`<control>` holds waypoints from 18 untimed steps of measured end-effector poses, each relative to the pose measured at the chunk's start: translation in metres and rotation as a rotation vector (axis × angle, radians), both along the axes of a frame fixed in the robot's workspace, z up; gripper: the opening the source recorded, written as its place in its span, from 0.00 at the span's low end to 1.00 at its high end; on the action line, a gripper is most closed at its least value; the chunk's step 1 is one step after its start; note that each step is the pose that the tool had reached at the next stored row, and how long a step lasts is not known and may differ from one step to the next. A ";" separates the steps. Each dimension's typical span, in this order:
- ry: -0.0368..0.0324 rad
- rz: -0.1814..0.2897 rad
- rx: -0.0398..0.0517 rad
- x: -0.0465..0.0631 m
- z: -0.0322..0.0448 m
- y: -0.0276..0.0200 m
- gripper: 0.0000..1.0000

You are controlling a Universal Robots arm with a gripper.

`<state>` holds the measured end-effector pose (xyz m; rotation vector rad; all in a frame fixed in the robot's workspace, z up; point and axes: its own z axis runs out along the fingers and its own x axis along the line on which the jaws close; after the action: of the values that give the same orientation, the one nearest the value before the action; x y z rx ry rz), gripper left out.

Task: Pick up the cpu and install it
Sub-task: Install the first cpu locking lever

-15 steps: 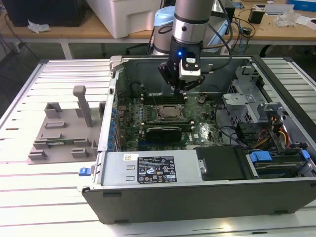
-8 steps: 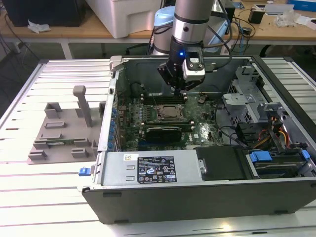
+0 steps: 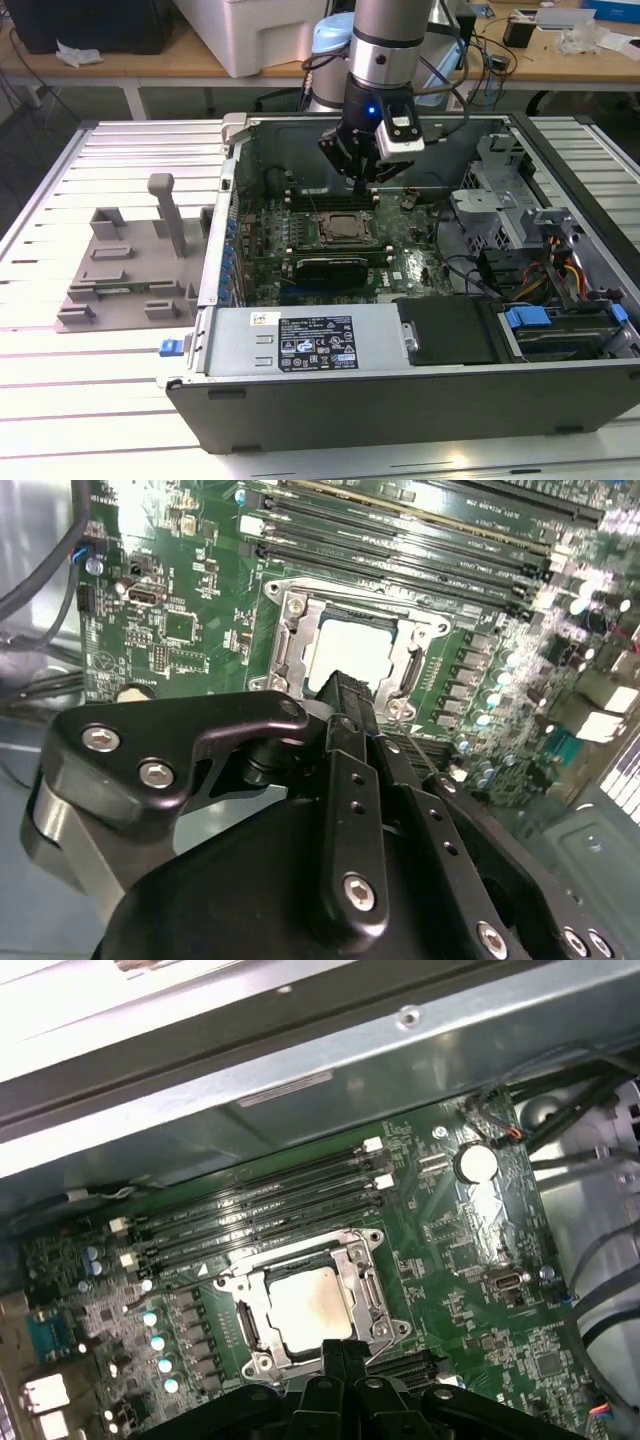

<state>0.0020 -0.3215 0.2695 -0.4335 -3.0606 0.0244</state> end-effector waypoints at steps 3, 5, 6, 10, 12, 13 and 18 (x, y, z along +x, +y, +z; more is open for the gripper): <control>0.0000 0.051 0.0001 0.000 0.0000 0.0000 0.11; 0.0000 0.075 0.0000 0.000 0.0000 0.0000 0.11; 0.0000 0.102 0.0000 0.000 0.0000 0.0000 0.11; 0.0000 0.175 0.0000 0.001 0.0000 0.0000 0.11; 0.0000 0.197 0.0000 0.001 0.0000 0.0000 0.11; 0.0000 0.211 0.0000 0.001 0.0000 0.0000 0.11; 0.0000 0.275 0.0000 0.001 0.0000 0.0000 0.11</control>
<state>0.0028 -0.3214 0.2696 -0.0092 -3.0937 0.0349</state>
